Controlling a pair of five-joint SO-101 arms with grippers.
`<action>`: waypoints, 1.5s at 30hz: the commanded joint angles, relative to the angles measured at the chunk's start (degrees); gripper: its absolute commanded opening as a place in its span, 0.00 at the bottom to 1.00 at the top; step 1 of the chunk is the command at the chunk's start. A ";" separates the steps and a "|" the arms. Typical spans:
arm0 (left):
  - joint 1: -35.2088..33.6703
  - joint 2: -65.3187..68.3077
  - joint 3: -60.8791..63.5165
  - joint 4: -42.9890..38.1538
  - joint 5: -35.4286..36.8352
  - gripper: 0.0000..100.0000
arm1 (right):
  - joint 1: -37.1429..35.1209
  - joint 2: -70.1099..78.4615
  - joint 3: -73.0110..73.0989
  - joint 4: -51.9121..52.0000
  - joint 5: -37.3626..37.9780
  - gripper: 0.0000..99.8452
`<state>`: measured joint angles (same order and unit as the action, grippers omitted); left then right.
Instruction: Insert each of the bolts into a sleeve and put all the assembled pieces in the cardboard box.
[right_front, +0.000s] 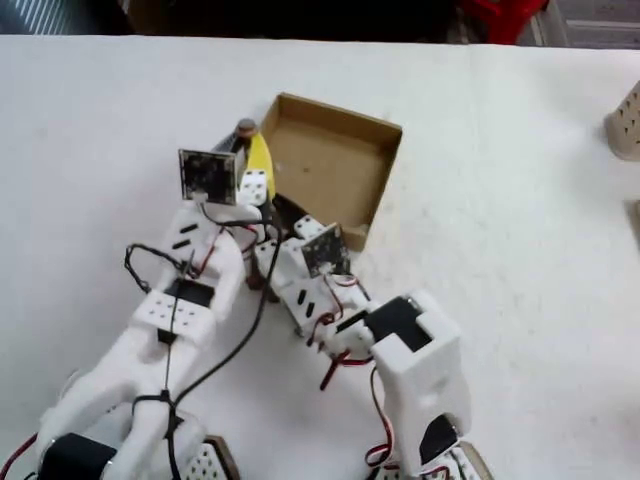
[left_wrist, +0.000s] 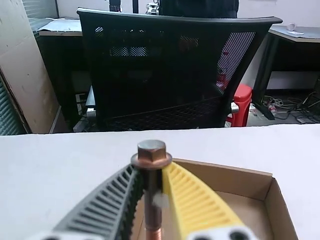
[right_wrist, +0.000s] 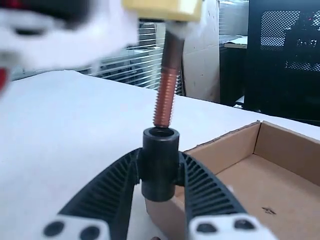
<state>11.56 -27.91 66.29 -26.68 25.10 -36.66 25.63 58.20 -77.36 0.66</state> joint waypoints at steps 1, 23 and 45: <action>-0.13 -2.42 -2.02 1.05 -0.35 0.02 | 0.48 -0.40 -2.20 -1.01 0.79 0.02; -1.27 -2.33 -1.58 2.02 -2.90 0.02 | 1.10 9.80 -8.79 -5.58 5.80 0.02; 1.89 -2.86 3.78 2.46 -17.05 0.02 | -1.10 10.24 -1.49 -10.07 5.71 0.02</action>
<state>12.44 -28.00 70.59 -23.16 8.31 -37.27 36.53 56.79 -85.89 5.85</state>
